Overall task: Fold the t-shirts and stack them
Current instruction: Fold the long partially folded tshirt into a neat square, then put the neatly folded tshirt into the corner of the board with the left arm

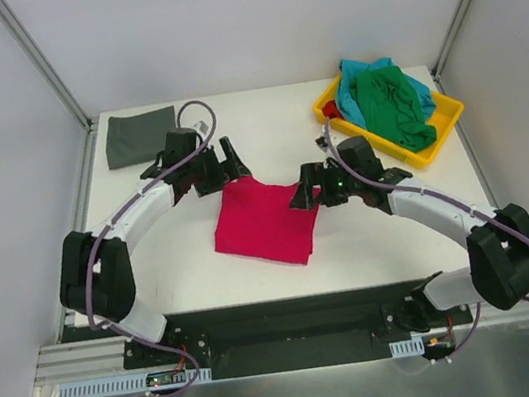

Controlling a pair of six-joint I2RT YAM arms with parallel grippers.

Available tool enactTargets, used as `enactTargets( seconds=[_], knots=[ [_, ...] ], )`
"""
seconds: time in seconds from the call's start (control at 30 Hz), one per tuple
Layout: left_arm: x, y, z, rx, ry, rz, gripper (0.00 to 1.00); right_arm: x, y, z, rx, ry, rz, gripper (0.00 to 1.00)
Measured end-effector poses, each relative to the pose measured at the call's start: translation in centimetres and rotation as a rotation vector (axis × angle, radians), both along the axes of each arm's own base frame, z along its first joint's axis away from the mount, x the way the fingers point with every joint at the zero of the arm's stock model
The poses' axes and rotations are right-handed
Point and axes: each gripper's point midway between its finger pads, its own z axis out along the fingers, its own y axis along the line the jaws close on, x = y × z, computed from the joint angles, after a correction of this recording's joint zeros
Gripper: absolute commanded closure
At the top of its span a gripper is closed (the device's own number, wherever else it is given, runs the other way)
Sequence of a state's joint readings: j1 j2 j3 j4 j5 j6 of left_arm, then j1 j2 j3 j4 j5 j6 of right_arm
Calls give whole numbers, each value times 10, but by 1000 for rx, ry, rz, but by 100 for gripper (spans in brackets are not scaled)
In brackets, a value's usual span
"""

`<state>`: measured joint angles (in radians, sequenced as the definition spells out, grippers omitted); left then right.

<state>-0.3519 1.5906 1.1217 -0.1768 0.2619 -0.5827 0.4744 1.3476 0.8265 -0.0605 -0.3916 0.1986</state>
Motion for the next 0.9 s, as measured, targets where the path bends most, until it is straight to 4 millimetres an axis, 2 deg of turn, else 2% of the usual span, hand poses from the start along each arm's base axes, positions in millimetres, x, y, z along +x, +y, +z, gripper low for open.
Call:
enactTargets(
  seconds=[0.1, 0.17, 0.27, 0.33, 0.47, 0.6, 0.77, 0.9],
  knots=[
    [-4, -19, 13, -93, -27, -85, 1, -15, 23, -6, 13, 26, 81, 4],
    [-2, -28, 11, -126, -18, -123, 1, -12, 32, -15, 14, 49, 100, 4],
    [12, -41, -9, -149, 30, -159, 1, 4, 38, -36, -13, 82, 91, 4],
    [25, -48, -29, -153, 67, -172, 1, 15, 38, -51, -39, 104, 75, 4],
    [44, -54, -70, -142, 135, -178, 1, 34, 27, -79, -86, 146, 16, 4],
    [56, -57, -68, -162, 111, -185, 1, 48, 21, -81, -83, 131, -11, 4],
    [46, -54, -75, -169, 99, -183, 1, 52, 20, -81, -72, 116, -15, 4],
    [10, -43, -74, -173, 98, -165, 1, 45, 15, -80, -72, 86, -4, 4]
  ],
)
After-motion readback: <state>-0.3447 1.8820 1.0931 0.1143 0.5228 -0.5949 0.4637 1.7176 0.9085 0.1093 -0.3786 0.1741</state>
